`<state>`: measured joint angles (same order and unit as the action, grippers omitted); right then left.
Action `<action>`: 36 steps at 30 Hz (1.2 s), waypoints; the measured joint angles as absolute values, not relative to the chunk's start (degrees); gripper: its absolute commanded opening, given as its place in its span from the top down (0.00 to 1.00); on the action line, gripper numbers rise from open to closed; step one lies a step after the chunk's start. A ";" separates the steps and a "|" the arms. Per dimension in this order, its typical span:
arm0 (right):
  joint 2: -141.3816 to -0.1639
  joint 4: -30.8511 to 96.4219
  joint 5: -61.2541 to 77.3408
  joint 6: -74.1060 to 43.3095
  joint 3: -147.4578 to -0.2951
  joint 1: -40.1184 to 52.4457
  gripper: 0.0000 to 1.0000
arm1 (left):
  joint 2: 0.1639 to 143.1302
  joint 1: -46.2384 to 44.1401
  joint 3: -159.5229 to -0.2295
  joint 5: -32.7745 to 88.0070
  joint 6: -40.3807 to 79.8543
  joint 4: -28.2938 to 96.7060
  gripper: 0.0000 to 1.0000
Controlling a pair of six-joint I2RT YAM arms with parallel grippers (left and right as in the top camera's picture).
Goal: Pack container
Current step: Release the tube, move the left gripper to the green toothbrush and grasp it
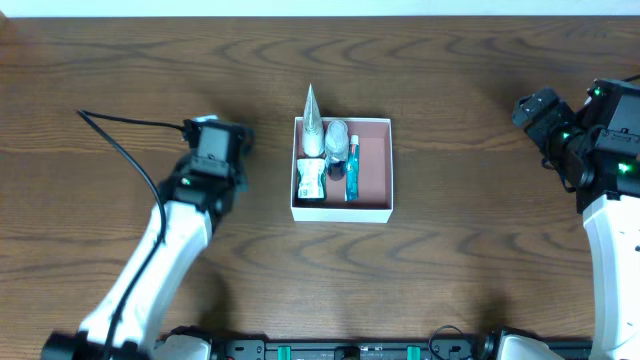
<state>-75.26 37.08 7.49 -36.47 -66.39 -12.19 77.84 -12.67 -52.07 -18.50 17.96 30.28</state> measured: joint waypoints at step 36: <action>-75.26 37.06 7.46 -36.47 -66.39 -12.19 0.01 | 99.70 -2.72 -51.99 -5.45 2.66 20.14 0.59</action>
<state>-75.26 37.06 7.46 -36.47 -66.39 -12.19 99.70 -2.72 -51.99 -5.45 2.66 20.14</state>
